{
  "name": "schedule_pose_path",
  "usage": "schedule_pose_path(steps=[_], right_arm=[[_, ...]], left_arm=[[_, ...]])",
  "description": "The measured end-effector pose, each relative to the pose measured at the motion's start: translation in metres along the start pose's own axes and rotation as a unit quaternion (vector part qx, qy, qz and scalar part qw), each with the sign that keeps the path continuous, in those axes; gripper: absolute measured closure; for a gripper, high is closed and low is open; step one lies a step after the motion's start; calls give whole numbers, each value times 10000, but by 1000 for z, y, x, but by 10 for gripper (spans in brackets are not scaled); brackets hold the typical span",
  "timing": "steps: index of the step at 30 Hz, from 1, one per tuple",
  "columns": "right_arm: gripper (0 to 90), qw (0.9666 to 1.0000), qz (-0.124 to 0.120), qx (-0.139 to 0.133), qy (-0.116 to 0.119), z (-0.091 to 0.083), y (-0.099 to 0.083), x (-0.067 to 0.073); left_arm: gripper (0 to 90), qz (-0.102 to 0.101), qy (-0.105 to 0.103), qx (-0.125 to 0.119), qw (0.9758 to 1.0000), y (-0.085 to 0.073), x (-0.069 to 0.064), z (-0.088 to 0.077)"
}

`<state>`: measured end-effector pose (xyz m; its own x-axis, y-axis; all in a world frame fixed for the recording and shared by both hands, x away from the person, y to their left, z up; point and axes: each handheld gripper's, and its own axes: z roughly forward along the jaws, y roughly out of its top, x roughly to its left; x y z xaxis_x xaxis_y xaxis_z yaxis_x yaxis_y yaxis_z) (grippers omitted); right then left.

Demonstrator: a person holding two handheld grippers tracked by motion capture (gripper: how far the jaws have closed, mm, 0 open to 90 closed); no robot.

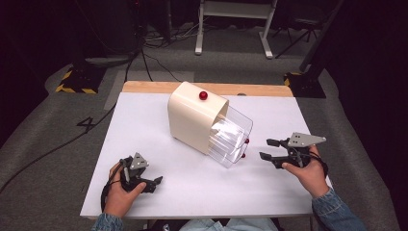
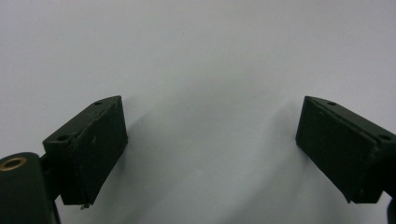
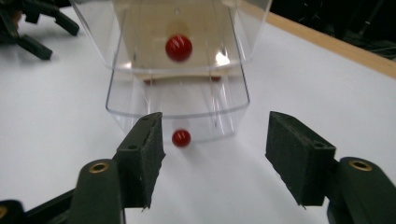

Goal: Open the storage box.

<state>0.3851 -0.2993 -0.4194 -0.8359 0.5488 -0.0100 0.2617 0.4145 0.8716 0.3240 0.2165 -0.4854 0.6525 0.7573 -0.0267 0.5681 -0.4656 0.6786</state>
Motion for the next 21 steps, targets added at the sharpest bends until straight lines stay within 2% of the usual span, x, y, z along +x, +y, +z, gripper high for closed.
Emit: schedule_pose_path(steps=[9,10,12,13,19,21], right_arm=[[290,9987,139,488,-64,-8,-23,1],[254,9975,271,656,-59,-9,-29,2],[254,9968,305,736,-56,-10,-34,3],[254,9968,305,736,-56,-10,-34,3],[175,9931,257,1142,-26,-10,-52,4],[172,9930,181,1163,-46,-10,-56,6]], left_arm=[[92,-28,-7,3,10000,0,0,0],[91,-27,-8,1,10000,0,0,0],[91,-34,-12,1,10000,0,0,0],[91,-34,-12,2,10000,0,0,0],[91,-22,-4,2,10000,0,0,0],[91,-20,-5,2,10000,0,0,0]])
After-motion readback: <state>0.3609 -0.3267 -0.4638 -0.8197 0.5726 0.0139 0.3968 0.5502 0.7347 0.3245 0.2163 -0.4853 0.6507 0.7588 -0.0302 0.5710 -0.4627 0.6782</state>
